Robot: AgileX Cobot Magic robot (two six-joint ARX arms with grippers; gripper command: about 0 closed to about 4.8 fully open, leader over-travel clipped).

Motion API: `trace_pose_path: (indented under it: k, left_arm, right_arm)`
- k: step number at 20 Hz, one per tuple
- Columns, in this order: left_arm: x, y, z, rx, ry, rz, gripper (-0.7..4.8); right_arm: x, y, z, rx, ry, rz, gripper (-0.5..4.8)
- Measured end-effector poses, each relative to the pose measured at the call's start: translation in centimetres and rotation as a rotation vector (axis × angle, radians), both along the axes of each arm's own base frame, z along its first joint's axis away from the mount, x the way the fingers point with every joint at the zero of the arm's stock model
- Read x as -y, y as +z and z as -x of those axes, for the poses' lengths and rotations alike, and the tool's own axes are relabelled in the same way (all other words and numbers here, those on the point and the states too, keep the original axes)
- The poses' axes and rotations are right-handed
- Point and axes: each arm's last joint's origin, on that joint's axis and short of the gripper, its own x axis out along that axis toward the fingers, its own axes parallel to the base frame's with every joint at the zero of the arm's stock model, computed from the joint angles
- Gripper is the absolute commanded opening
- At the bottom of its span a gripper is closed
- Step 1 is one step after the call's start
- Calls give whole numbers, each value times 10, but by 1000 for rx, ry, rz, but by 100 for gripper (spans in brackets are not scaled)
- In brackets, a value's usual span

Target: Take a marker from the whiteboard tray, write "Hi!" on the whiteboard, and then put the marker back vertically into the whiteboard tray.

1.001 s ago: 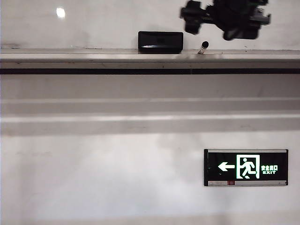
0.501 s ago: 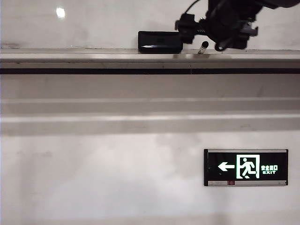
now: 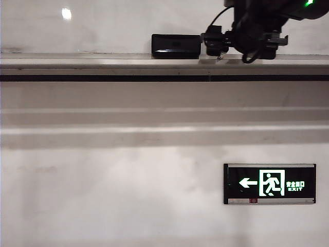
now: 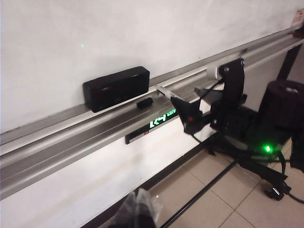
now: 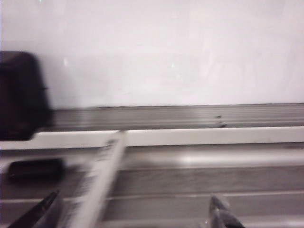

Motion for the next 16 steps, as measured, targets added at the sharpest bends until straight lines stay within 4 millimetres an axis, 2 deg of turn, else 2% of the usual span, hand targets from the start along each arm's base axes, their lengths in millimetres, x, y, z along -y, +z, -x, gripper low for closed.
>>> trace_pose_path:
  k: [2,5,6,14,15,16]
  left_arm:
    - [0,0,0,0,0,0,-6]
    - [0,0,0,0,0,0,-6]
    - [0,0,0,0,0,0,-6]
    - [0,0,0,0,0,0,-6]
    - [0,0,0,0,0,0,-6]
    - [0,0,0,0,0,0,-6]
  right_arm:
    - [1,1,-1,4,21,-1,395]
    - [-1,1,0,2,52,0,275]
    - [-1,1,0,1,69,1,251]
    - [-1,-1,0,-20,79,10,250]
    - [-1,-2,0,-22,79,10,235]
    - [-1,-2,0,-24,79,11,183]
